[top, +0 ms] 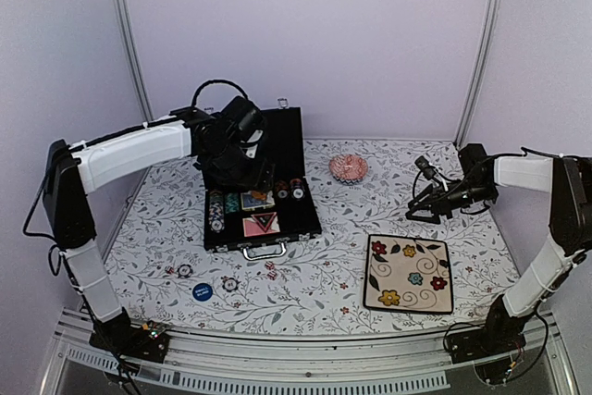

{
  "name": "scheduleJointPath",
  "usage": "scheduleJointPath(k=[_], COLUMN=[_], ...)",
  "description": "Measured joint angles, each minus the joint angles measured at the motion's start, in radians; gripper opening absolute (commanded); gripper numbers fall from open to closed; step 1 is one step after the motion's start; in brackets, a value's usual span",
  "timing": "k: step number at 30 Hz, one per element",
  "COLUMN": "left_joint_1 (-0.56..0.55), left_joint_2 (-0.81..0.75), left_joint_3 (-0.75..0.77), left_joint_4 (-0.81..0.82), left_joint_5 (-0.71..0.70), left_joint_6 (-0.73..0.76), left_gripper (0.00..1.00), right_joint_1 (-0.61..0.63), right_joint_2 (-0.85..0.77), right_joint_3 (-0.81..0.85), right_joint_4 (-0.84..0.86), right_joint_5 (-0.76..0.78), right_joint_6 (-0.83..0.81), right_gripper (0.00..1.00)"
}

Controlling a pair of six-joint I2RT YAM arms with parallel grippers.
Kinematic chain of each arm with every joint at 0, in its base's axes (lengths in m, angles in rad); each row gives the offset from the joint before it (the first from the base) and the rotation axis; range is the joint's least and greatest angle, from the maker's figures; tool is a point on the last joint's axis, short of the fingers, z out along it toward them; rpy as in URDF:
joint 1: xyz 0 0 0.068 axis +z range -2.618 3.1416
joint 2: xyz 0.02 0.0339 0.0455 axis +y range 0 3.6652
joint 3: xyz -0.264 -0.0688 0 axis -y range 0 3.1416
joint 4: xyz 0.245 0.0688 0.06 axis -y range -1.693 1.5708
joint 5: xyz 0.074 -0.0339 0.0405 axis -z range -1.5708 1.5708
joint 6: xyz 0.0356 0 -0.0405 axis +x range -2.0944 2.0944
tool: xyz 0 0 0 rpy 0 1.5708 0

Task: Pack up texas hold em set

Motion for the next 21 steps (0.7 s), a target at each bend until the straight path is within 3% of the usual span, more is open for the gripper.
scheduleJointPath(k=[3, 5, 10, 14, 19, 21], left_joint_1=[-0.047, -0.092, -0.143, -0.101, -0.097, -0.097], left_joint_2=[-0.063, -0.120, -0.303, -0.448, -0.476, -0.455], left_joint_3=[-0.029, -0.085, -0.341, -0.515, -0.531, -0.531], left_joint_4=[0.010, 0.032, 0.157, 0.251, 0.293, 0.286], left_joint_5=[-0.045, -0.085, -0.165, -0.163, -0.111, -0.068], left_joint_6=[0.014, 0.033, 0.043, 0.039, 0.029, 0.027], left_gripper=[0.85, 0.96, 0.97, 0.84, 0.54, 0.48], right_joint_1=[0.001, 0.002, 0.002, 0.002, 0.002, 0.002], right_joint_2=[-0.019, -0.032, -0.037, -0.044, -0.050, -0.050], right_joint_3=[0.000, 0.000, 0.000, 0.000, 0.000, 0.000], right_joint_4=[0.000, 0.000, 0.000, 0.000, 0.000, 0.000], right_joint_5=[-0.002, -0.005, -0.013, -0.013, -0.012, -0.011], right_joint_6=[0.000, 0.000, 0.000, 0.000, 0.000, 0.000], right_gripper=[0.78, 0.78, 0.78, 0.78, 0.78, 0.78])
